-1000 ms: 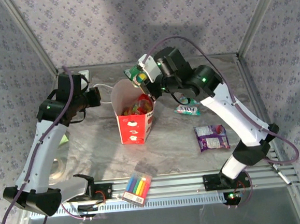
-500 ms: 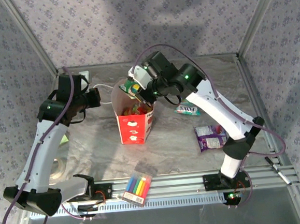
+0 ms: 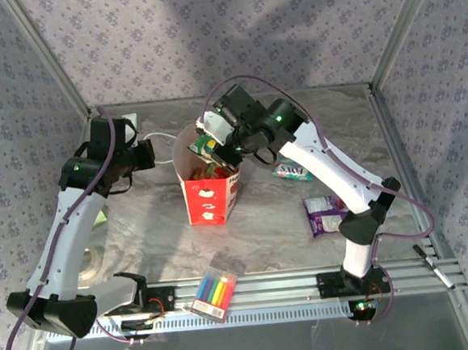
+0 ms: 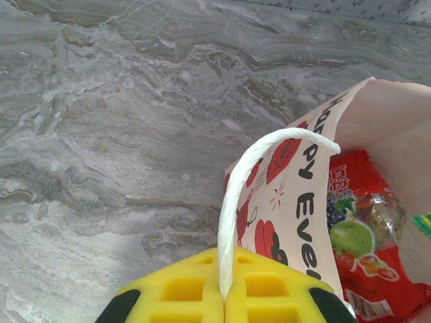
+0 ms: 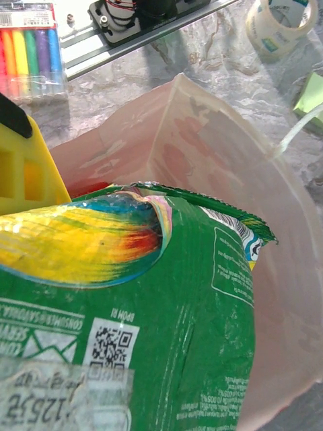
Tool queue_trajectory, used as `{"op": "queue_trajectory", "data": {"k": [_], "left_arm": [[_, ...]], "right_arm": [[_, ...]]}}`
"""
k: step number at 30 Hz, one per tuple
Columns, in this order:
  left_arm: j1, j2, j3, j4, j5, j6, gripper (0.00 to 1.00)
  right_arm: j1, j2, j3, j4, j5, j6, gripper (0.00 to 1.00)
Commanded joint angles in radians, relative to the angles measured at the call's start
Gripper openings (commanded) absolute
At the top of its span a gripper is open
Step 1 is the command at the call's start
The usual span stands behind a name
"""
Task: Place the snacks into the paper bag
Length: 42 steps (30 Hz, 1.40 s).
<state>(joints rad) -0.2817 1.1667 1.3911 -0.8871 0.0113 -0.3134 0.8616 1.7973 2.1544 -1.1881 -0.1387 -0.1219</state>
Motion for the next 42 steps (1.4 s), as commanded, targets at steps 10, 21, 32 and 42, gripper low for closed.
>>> {"op": "queue_trajectory", "data": {"k": [10,21,32,42], "left_arm": [[0.013,-0.017,0.007,0.010,0.027,0.013,0.05],[0.013,-0.001,0.024,0.011,0.032,0.015,0.06],[0.014,-0.007,0.018,0.010,0.036,0.017,0.05],[0.017,-0.013,0.012,0.011,0.035,0.017,0.05]], "right_arm": [[0.022,0.055,0.061,-0.042,0.018,-0.042,0.00],[0.029,0.082,0.073,-0.056,0.022,-0.055,0.00],[0.060,0.101,0.091,-0.084,0.042,-0.081,0.00],[0.074,0.126,0.106,-0.112,0.066,-0.101,0.00]]}}
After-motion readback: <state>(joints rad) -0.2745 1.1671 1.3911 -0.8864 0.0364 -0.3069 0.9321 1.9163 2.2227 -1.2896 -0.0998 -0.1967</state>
